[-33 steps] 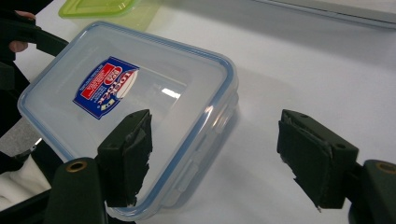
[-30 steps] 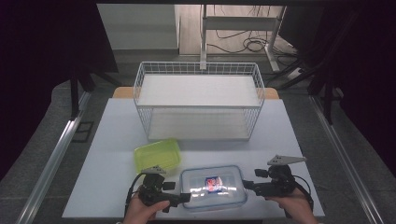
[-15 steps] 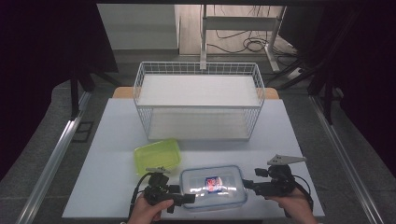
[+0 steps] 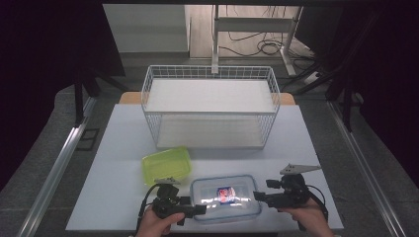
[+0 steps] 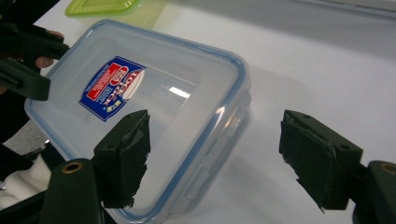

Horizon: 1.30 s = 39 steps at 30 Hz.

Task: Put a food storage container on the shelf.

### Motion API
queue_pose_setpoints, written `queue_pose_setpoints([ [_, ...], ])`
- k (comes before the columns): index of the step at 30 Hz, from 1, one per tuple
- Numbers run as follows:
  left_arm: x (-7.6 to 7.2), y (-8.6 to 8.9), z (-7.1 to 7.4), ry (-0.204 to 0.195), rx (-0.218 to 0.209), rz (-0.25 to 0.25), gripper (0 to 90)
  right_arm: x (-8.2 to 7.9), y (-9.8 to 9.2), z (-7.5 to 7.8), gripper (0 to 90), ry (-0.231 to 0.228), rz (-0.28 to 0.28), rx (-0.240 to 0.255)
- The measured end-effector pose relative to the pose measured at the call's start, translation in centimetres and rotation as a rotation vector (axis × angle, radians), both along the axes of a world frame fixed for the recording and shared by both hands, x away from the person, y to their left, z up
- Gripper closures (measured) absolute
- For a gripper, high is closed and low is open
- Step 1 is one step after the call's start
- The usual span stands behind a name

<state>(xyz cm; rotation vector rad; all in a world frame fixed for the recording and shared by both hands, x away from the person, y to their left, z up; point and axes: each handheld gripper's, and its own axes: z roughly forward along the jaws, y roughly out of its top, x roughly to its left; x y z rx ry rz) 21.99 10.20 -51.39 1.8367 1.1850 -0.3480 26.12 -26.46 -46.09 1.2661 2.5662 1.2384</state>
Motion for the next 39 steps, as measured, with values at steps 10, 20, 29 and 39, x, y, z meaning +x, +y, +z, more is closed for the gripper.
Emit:
queue_pose_setpoints([
  [10, -0.1, 0.1, 0.0, -0.013, -0.001, 0.009, 24.3, 0.7, 0.7, -1.6, 19.7, 0.121, 0.040, 0.046],
  [20, -0.1, 0.1, 0.0, -0.015, -0.003, 0.009, 24.5, 1.1, 1.6, -2.5, 18.0, 0.188, 0.059, 0.066],
  [29, -0.2, 0.1, 0.0, -0.022, 0.003, 0.002, 24.6, 1.5, 1.4, -2.9, 21.3, 0.267, 0.054, 0.107],
  [39, -0.8, 0.1, 0.4, -0.053, 0.003, 0.015, 28.5, 1.5, 0.5, -2.8, 31.5, 0.287, 0.041, 0.154],
])
